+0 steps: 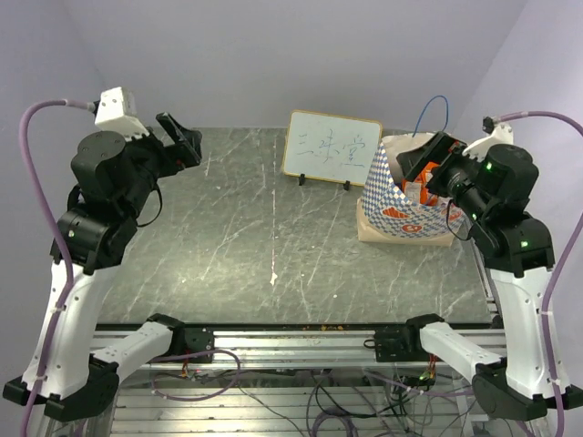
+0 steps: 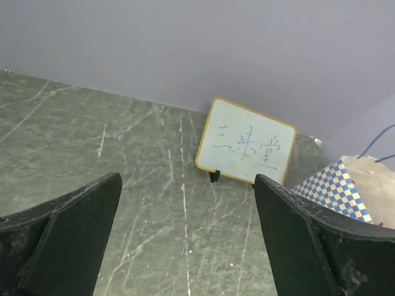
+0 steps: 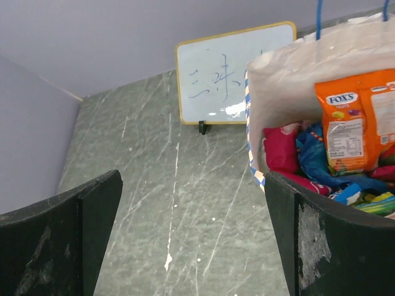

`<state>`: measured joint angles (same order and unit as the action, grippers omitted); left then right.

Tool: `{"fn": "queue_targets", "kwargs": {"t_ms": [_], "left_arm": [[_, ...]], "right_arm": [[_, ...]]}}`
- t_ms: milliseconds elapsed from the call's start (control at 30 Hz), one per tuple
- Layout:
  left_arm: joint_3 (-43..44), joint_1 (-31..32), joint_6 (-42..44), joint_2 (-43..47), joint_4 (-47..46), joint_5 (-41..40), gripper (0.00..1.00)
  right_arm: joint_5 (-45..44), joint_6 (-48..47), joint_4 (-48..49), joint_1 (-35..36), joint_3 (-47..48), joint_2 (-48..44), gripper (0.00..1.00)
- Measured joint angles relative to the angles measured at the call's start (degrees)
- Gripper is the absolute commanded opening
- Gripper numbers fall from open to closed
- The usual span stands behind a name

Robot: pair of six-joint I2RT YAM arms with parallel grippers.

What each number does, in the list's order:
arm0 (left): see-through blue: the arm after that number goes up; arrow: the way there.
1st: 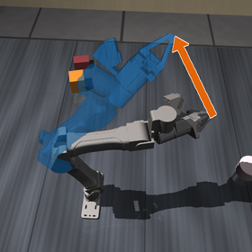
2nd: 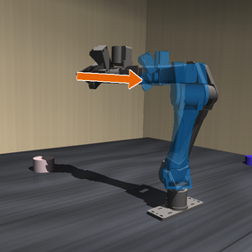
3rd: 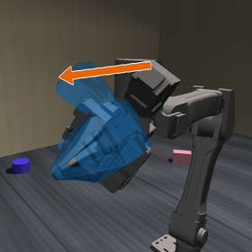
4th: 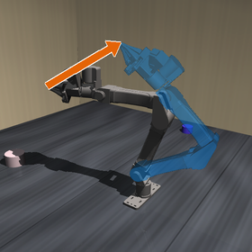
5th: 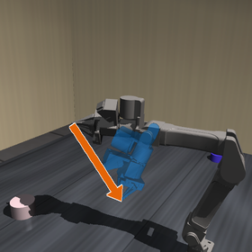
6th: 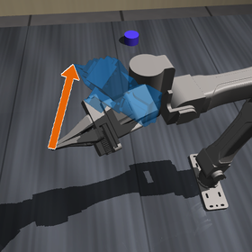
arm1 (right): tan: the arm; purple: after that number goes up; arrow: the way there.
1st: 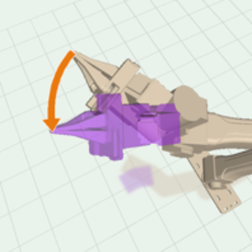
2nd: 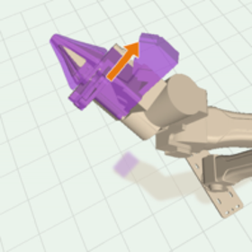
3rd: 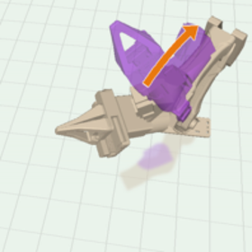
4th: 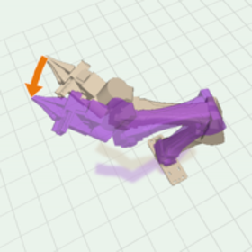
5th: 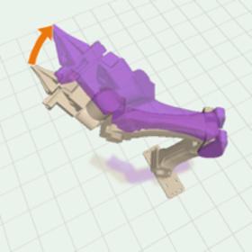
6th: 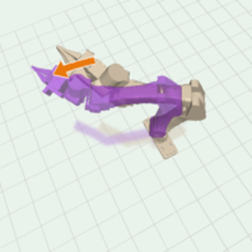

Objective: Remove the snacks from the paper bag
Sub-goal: Adjust the paper bag at the center of the board.

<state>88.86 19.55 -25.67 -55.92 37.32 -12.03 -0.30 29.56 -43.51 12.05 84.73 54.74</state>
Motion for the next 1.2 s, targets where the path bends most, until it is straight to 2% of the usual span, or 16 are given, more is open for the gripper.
{"fn": "queue_targets", "kwargs": {"t_ms": [400,633,967,1200], "left_arm": [[6.9,-1.1,2.8,-9.0,4.2,-1.6,0.99],[8.7,-1.4,3.0,-13.3,9.3,-1.7,0.99],[8.7,-1.5,1.9,-11.5,12.5,-1.7,0.99],[9.2,-1.6,1.9,-11.3,13.0,-0.3,0.99]], "right_arm": [[-8.7,0.8,-13.1,-0.1,17.3,10.5,1.0],[-14.1,2.0,-18.1,-0.3,22.5,19.9,1.0],[-22.9,5.2,-18.6,-1.7,26.3,33.4,1.0],[-22.8,7.5,-9.7,-7.1,26.2,40.2,0.97]]}}
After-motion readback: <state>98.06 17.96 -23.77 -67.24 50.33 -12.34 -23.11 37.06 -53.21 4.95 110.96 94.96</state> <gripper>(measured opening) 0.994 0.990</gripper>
